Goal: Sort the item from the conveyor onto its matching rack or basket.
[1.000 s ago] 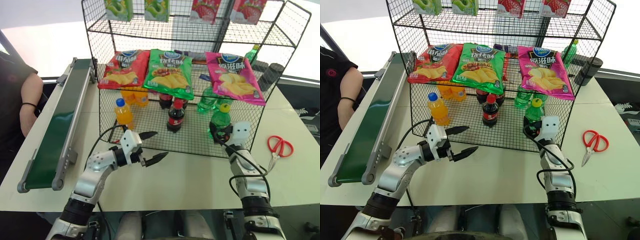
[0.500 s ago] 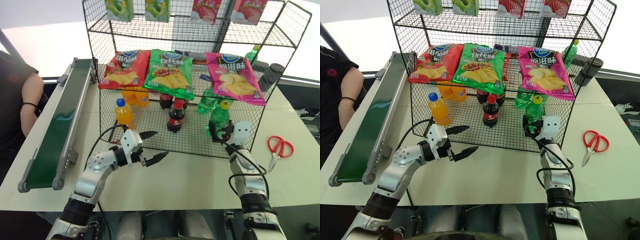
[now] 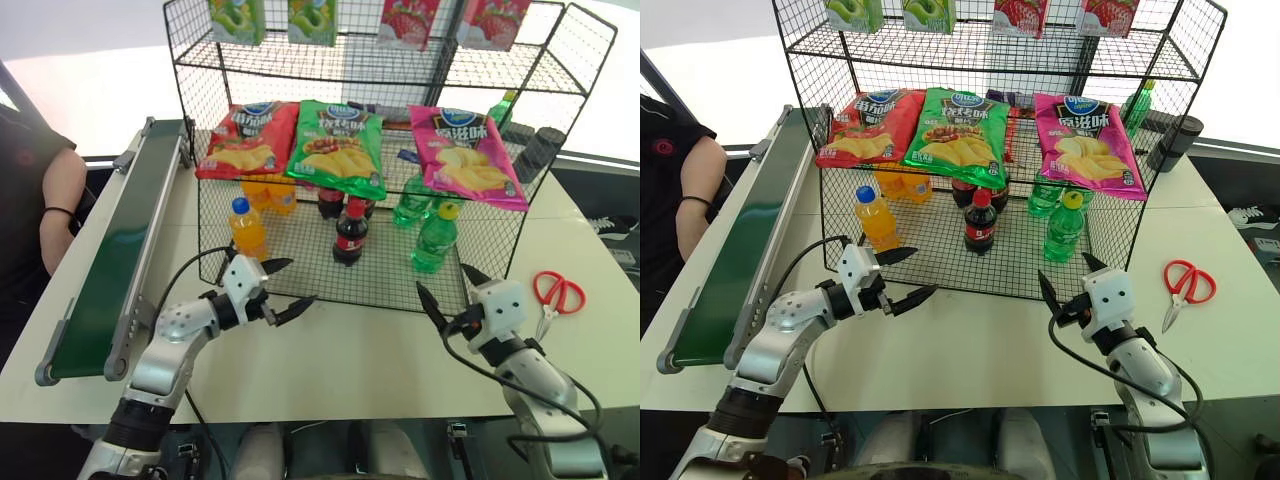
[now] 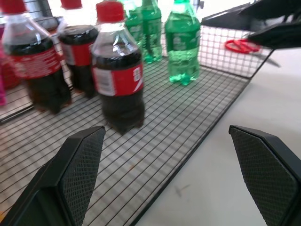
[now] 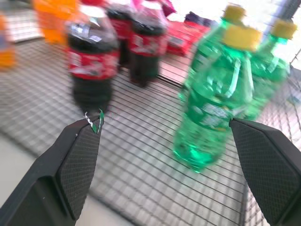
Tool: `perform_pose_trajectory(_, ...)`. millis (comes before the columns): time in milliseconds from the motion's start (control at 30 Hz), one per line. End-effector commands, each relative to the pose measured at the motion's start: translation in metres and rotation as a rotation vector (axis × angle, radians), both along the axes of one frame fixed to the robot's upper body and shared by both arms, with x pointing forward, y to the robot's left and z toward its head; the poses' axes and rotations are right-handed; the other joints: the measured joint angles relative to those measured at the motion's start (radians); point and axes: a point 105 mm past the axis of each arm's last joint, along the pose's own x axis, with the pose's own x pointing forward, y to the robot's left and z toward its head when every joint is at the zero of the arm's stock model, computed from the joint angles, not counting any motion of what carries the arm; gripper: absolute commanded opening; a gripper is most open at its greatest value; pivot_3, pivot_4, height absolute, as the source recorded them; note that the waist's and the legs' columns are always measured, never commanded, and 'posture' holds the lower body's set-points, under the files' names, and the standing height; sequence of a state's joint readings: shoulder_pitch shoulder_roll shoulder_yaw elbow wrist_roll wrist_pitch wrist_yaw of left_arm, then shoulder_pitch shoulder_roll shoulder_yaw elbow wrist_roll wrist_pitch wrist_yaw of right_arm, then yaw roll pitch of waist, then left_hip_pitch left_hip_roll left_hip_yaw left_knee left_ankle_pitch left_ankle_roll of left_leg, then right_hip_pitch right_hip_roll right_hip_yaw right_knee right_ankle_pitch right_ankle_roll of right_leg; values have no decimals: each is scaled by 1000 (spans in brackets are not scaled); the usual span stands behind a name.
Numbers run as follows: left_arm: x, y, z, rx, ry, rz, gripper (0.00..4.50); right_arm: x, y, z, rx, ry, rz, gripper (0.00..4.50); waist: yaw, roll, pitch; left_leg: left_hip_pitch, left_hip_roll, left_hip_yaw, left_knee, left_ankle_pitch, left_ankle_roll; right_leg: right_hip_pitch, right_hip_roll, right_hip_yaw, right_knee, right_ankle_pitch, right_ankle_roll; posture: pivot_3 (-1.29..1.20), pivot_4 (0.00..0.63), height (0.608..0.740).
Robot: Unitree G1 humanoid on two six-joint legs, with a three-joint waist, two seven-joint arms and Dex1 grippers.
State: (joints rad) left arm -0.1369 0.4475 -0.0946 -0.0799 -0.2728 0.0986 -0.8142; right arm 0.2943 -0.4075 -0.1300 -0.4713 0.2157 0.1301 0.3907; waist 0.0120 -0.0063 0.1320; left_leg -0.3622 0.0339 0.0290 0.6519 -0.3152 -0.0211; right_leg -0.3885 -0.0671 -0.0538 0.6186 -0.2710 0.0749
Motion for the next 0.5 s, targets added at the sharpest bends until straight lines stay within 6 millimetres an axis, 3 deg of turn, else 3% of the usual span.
perform_pose_trajectory(33, 1, 25, 0, 46, -23, 64, 4500, -15, -8, 21, -5, -35, 26, 4448, 1, 0, 0, 0, 0, 0, 0, 0, 0, 0, 0, 0, 0, 0, 0, 0, 150, 740)
perform_pose_trajectory(233, -3, 45, -10, 92, -2, 97, 4500, -28, -35, 19, -26, 13, -8, 4448, 1, -1, 0, 1, 0, 0, 0, 0, 0, 1, -1, 0, -1, 0, 0, 0, 150, 740)
perform_pose_trajectory(500, -7, 46, -20, 94, 24, 88, 4500, -27, -41, 14, -30, 32, -2, 4448, 1, -1, 0, 2, 0, 1, -2, 0, 0, 1, 0, 1, 0, 0, -1, 0, 150, 740)
